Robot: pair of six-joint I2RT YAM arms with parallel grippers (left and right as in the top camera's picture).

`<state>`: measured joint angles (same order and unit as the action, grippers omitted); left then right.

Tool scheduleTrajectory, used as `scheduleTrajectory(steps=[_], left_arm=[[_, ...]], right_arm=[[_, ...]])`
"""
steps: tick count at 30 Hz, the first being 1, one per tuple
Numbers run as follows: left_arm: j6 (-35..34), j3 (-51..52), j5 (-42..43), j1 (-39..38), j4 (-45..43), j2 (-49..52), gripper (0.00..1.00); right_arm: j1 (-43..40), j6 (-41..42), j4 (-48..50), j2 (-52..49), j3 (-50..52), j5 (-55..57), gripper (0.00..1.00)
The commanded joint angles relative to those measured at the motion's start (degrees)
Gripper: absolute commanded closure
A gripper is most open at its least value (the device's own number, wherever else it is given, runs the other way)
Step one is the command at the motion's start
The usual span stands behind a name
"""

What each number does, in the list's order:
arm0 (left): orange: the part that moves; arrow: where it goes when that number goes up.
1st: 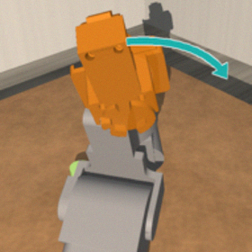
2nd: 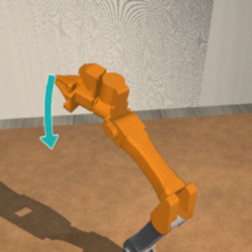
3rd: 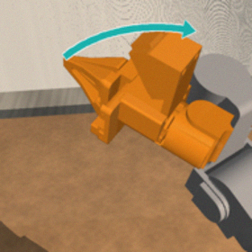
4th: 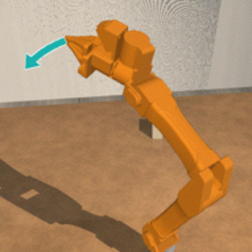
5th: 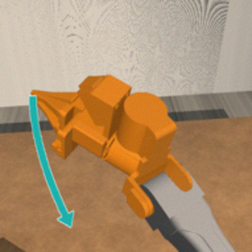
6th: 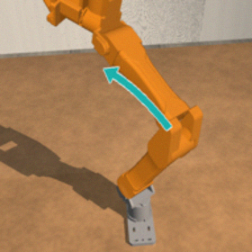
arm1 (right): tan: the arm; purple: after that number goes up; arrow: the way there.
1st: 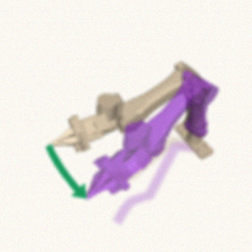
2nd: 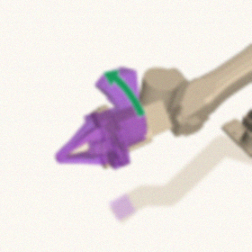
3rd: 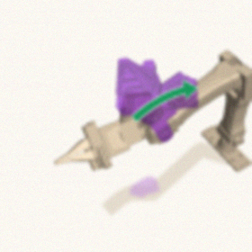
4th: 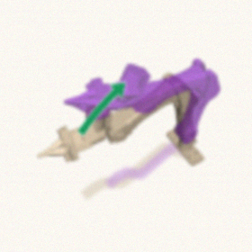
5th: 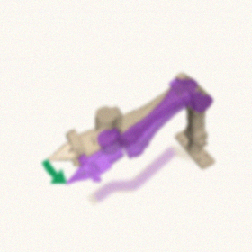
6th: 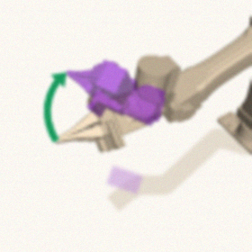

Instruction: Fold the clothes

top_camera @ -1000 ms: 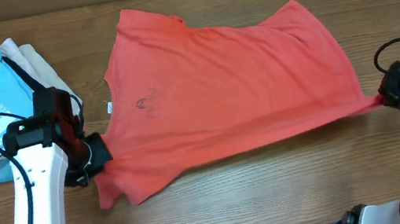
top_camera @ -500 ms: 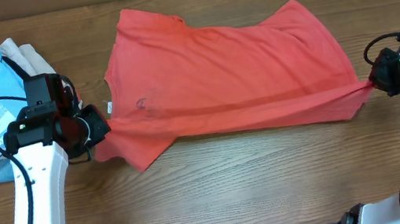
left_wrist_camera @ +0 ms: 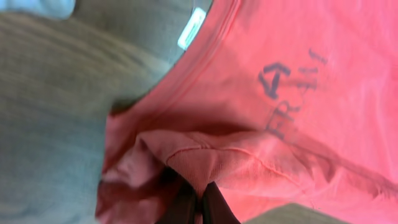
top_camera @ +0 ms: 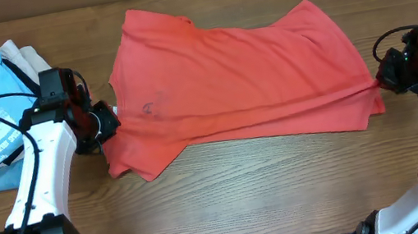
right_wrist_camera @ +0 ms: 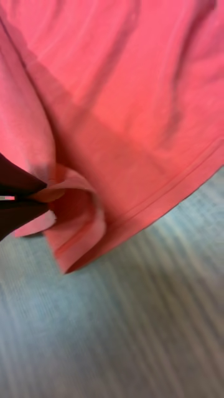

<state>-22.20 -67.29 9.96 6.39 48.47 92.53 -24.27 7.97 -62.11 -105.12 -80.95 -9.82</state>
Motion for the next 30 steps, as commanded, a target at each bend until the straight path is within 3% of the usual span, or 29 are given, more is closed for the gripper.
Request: scheduleTrajectory(steps=[1, 18, 19, 20, 21, 23, 30], left_arm=[[-0.6, 0.1, 0.6, 0.3, -2.8, 0.9, 0.96], [-1.7, 0.1, 1.1, 0.3, -6.7, 3.7, 0.96], [-1.7, 0.1, 1.1, 0.3, -6.7, 3.7, 0.94], [-1.7, 0.1, 1.1, 0.3, -6.8, 3.7, 0.83], [-1.7, 0.1, 1.2, 0.3, -6.8, 3.7, 0.66], [-1.6, 0.1, 1.8, 0.3, -6.8, 3.7, 0.45], [0.9, 0.1, 3.5, 0.3, -1.8, 3.7, 0.37]], right_arm=[[0.3, -0.7, 2.8, -0.7, 0.0, -1.4, 0.96], [2.8, -0.8, 10.4, -3.0, 0.0, -1.4, 0.95], [2.9, -0.8, 10.4, -3.1, 0.0, -1.5, 0.92], [3.3, -0.8, 10.4, -3.5, 0.0, -1.5, 0.8], [3.5, -0.8, 10.3, -3.6, 0.0, -1.4, 0.74], [3.7, -0.7, 9.9, -3.7, 0.0, -1.4, 0.62], [3.7, -0.7, 6.1, -3.7, 0.0, -0.3, 0.58]])
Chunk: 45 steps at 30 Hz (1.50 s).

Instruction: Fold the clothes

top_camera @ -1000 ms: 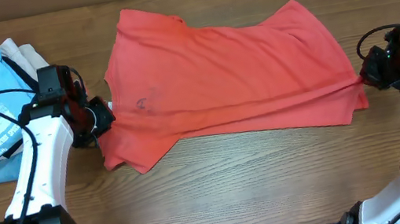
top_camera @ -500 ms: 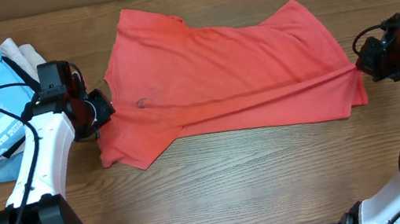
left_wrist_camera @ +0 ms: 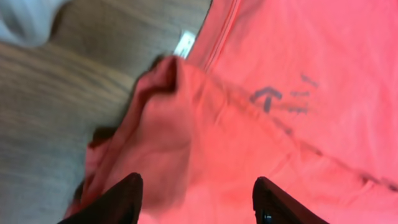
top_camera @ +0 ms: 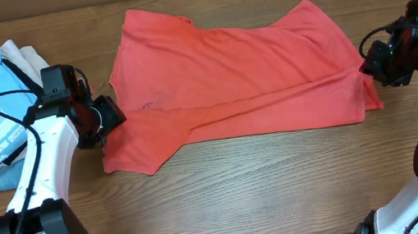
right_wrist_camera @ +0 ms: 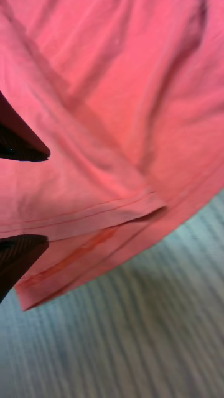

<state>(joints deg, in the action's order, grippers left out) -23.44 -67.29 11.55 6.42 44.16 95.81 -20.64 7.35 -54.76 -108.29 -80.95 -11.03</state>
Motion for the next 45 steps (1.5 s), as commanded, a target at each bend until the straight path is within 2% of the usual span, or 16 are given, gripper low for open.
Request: scheduleTrajectory(steps=[1, 5, 12, 18, 27, 31, 37, 38, 39, 40, 45], left_arm=[[2.5, 0.1, 2.0, 0.3, 4.5, 0.4, 0.37], [5.6, 0.1, 0.8, 0.3, 11.4, 0.4, 0.34], [8.4, 2.9, -4.9, 0.3, 13.9, 0.4, 0.31], [8.5, 6.8, -5.2, 0.3, 13.4, 0.4, 0.32], [8.5, 10.4, -4.0, 0.3, 5.8, 0.4, 0.37], [8.5, 10.4, -4.0, 0.3, 4.5, 0.4, 0.48], [8.5, 10.6, -4.2, 0.3, 3.8, 0.4, 0.73], [8.5, 10.6, -4.2, 0.3, 3.6, 0.4, 0.78], [8.5, 10.6, -4.2, 0.3, 3.5, 0.4, 0.89], [8.5, 10.6, -4.2, 0.3, 3.4, 0.4, 0.95], [8.4, 10.6, -4.3, 0.3, 3.1, 0.4, 0.96]], right_arm=[[0.0, -0.1, -2.1, -0.5, 0.0, 0.9, 0.58], [0.0, -0.1, -5.9, -0.5, 0.0, 0.9, 0.58], [0.0, -0.1, -7.3, -0.5, 0.0, 0.9, 0.58], [0.0, -0.1, -7.6, -0.5, 0.0, 0.8, 0.58], [0.0, 0.1, -7.8, -0.5, 0.0, 0.8, 0.58], [0.0, 0.1, -8.0, -0.5, 0.0, 0.4, 0.57], [0.0, 0.1, -8.6, -0.5, 0.0, 0.4, 0.57], [0.0, 0.1, -8.8, -0.5, 0.0, 0.4, 0.57], [0.0, 0.1, -9.0, -0.5, 0.0, 0.4, 0.57], [0.0, 0.1, -9.1, -0.5, 0.0, 0.4, 0.57], [0.0, 0.1, -9.7, -0.5, 0.0, 0.4, 0.57]])
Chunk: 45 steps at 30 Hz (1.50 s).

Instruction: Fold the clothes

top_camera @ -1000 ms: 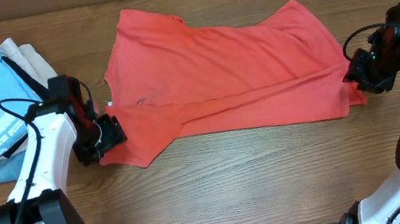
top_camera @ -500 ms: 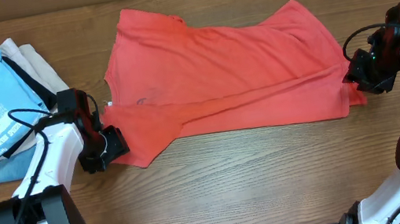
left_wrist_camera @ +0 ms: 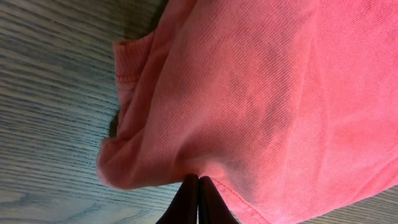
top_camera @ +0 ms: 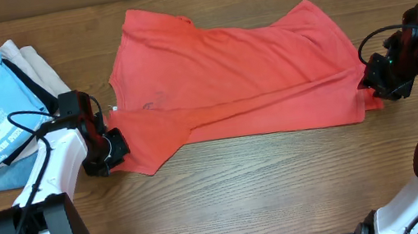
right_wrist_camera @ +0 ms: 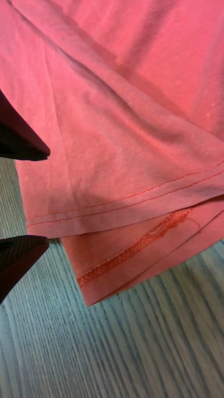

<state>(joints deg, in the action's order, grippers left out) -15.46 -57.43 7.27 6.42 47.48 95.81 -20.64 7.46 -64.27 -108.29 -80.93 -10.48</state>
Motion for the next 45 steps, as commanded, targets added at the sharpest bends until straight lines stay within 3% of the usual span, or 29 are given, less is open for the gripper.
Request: scheduleTrajectory(steps=[1, 7, 8, 9, 10, 17, 20, 26, 27, 37, 45], left_arm=[[0.5, 0.7, 0.0, 0.3, -0.2, 0.4, 0.96], [0.4, 0.7, -3.4, 0.3, 0.2, 0.4, 0.96], [0.4, 0.7, -4.6, 0.4, 0.3, 0.4, 0.89], [0.0, 0.7, -5.5, 0.4, 0.5, 0.4, 0.71], [-0.1, 0.7, -6.0, 0.4, 0.5, 0.4, 0.65], [0.0, 0.7, -9.3, 0.4, 0.0, 0.4, 0.57], [0.0, 0.7, -9.1, 0.4, -0.9, 0.4, 0.61], [0.3, 0.7, -9.2, 0.3, -1.7, 0.5, 0.93], [0.6, 0.7, -9.2, 0.3, -1.7, 0.5, 0.95], [0.7, 0.6, -9.0, 0.3, -2.8, 0.4, 0.96], [4.7, -3.4, -2.8, 0.3, -1.8, 0.4, 0.96]], right_arm=[[0.0, 0.0, -0.2, -0.5, 0.0, -0.2, 0.57], [0.0, 0.4, -0.2, -0.5, 0.0, -0.2, 0.57], [0.0, 0.6, -0.2, -0.5, 0.0, -0.3, 0.57], [0.0, 0.7, -0.2, -0.5, 0.0, -0.3, 0.57], [0.0, 0.7, -0.2, -0.5, 0.0, -0.3, 0.57], [0.0, 0.7, -0.2, -0.5, 0.0, -0.3, 0.57], [0.0, 0.7, -0.1, -0.5, 0.0, -0.3, 0.57], [0.0, 0.7, -0.1, -0.5, 0.0, -0.3, 0.57], [0.0, 0.7, 0.1, -0.5, 0.0, -0.3, 0.57], [0.0, 0.7, 0.9, -0.5, 0.0, -0.3, 0.57], [0.0, 0.7, 0.7, -0.5, 0.0, -0.3, 0.57]])
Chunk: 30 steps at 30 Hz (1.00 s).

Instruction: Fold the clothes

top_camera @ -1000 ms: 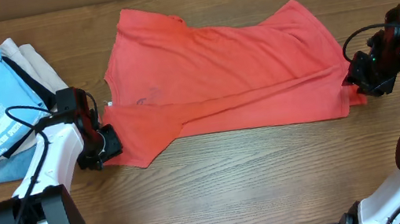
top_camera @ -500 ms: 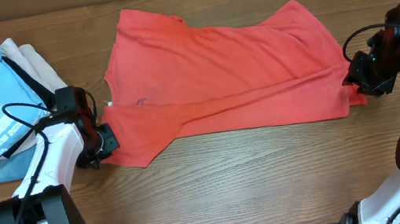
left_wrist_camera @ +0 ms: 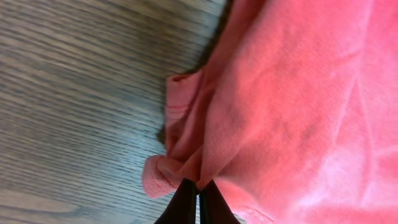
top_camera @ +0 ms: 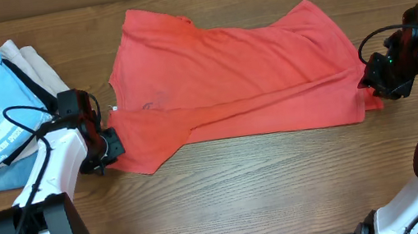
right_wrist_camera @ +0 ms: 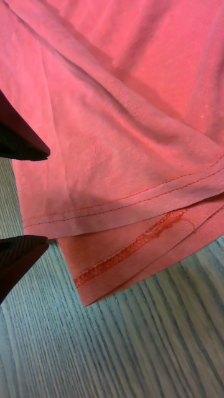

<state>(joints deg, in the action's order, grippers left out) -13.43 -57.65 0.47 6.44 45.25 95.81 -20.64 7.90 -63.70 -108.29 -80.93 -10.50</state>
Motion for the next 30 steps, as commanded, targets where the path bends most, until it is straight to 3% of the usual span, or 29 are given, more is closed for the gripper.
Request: scheduleTrajectory(steps=[1, 9, 18, 30], left_arm=[[3.5, -4.0, 5.8, 0.3, 0.9, 0.4, 0.96], [10.3, -12.4, 20.2, 0.3, 3.6, 0.4, 0.96], [8.0, -16.7, 20.5, 0.3, -3.8, 0.5, 0.96], [7.0, -16.2, 19.9, 0.0, -3.7, 0.5, 0.92]], right_arm=[[0.0, 0.2, 0.1, -0.5, 0.0, -0.3, 0.57], [0.0, 0.2, -0.1, -0.5, 0.0, -0.3, 0.57], [0.0, 0.2, -0.1, -0.5, 0.0, -0.3, 0.57], [0.0, 0.2, 0.6, -0.5, 0.0, -0.3, 0.57]])
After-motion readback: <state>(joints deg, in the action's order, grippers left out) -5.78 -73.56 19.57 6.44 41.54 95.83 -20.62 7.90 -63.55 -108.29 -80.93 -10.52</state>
